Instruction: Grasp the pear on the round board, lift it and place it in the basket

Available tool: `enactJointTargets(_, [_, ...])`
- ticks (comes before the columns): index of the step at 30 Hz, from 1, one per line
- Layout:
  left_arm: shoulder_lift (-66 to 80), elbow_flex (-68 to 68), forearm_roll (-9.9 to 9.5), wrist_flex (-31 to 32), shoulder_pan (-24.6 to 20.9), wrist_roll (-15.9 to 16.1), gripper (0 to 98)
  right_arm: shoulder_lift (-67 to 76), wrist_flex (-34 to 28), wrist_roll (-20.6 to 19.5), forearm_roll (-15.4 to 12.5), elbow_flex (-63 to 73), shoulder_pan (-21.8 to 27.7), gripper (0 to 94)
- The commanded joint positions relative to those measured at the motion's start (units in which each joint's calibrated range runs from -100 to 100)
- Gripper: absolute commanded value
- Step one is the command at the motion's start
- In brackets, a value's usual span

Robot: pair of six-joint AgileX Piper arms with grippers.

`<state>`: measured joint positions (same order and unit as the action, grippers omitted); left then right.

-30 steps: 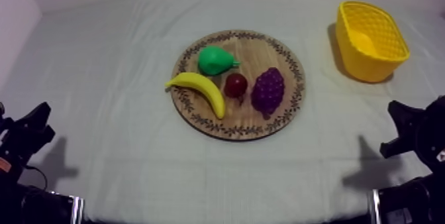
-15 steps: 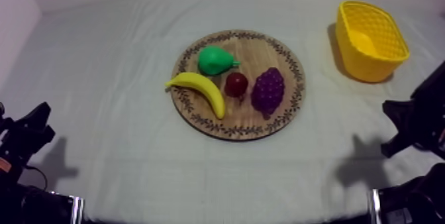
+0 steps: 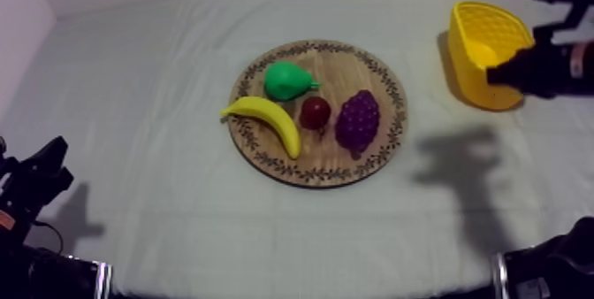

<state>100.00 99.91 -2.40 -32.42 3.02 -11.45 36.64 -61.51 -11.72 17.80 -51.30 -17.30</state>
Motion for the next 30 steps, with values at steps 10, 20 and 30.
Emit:
enactJointTargets(10, [0.0, -0.02, -0.02, 0.0, -0.01, -0.01, 0.1, -24.2, -16.98, 37.09, -15.29, 42.91, -5.21, 0.4])
enactJointTargets(20, [0.0, -0.02, -0.02, 0.0, -0.01, 0.01, 0.1, -42.27, -25.66, 39.17, -13.8, 63.48, -11.48, 1.3])
enactJointTargets(30, [0.0, -0.02, -0.02, 0.0, -0.01, 0.04, 0.1, -53.75, -27.82, 39.23, -11.33, 73.73, -12.84, 15.7])
